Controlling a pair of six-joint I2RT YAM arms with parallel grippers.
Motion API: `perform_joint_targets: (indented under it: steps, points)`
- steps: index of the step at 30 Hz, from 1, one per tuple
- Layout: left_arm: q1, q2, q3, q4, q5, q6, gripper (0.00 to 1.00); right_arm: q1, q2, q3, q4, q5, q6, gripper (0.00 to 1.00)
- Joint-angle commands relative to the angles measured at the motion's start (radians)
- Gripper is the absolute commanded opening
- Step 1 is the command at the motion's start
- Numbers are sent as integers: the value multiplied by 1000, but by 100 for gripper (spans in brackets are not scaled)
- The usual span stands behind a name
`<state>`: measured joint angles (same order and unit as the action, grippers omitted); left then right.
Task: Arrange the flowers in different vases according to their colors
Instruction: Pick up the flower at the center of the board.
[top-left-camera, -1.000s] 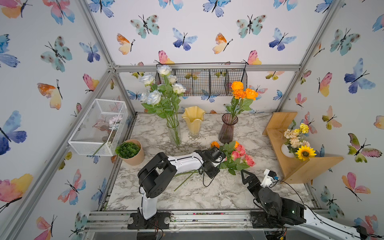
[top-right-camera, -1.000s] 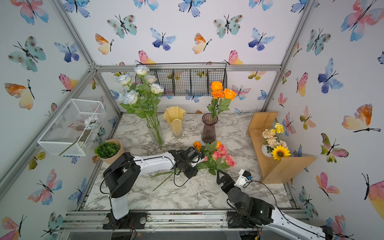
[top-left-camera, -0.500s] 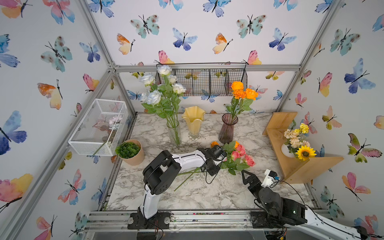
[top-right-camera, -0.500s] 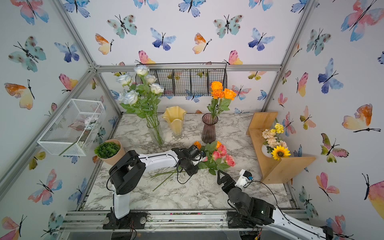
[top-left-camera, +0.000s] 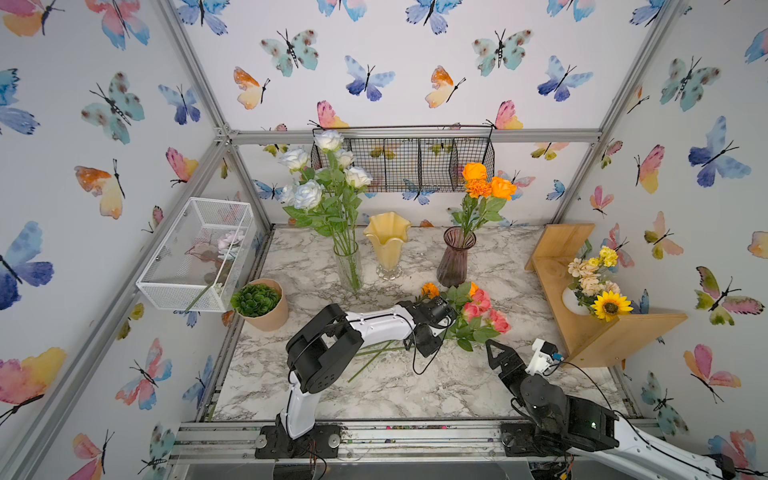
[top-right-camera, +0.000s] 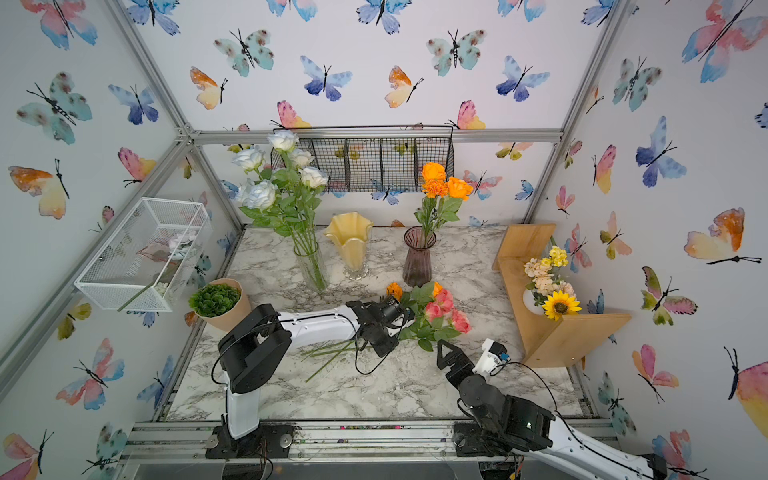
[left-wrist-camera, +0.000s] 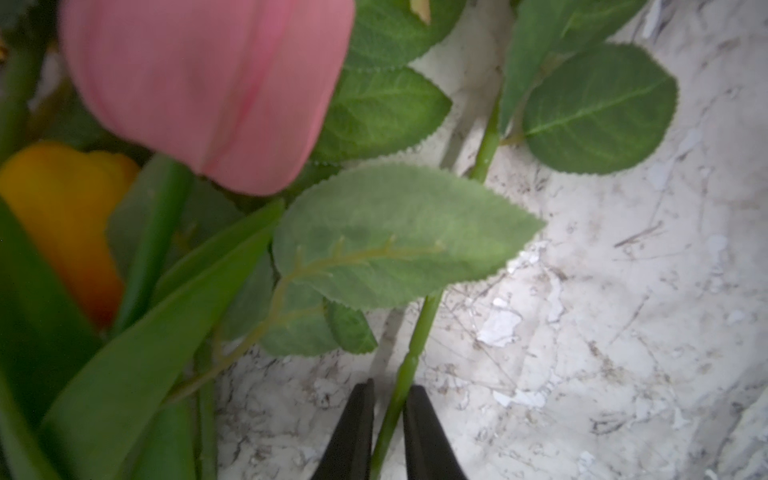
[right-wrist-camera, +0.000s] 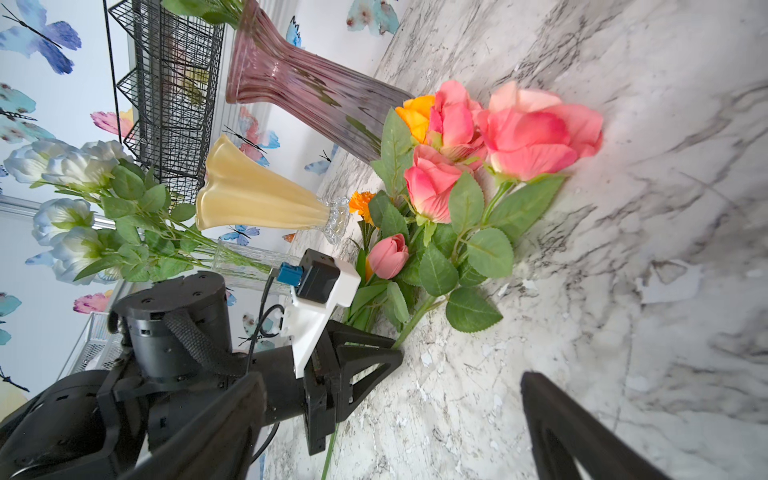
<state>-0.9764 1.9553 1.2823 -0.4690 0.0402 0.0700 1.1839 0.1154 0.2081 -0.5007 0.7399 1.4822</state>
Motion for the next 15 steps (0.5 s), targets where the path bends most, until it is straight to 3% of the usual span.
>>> perform_joint_targets:
  steps: [1, 7, 15]
  points:
    - [-21, -15, -24, -54, -23, 7, 14, 3, -25, 33, -63, 47, 9, 98]
    - [-21, -50, -43, -12, -70, 8, 1, 3, -45, 51, -110, 59, 23, 98]
    - [-40, -186, -46, 37, -90, 26, 0, 3, -47, 108, -203, 109, 38, 99]
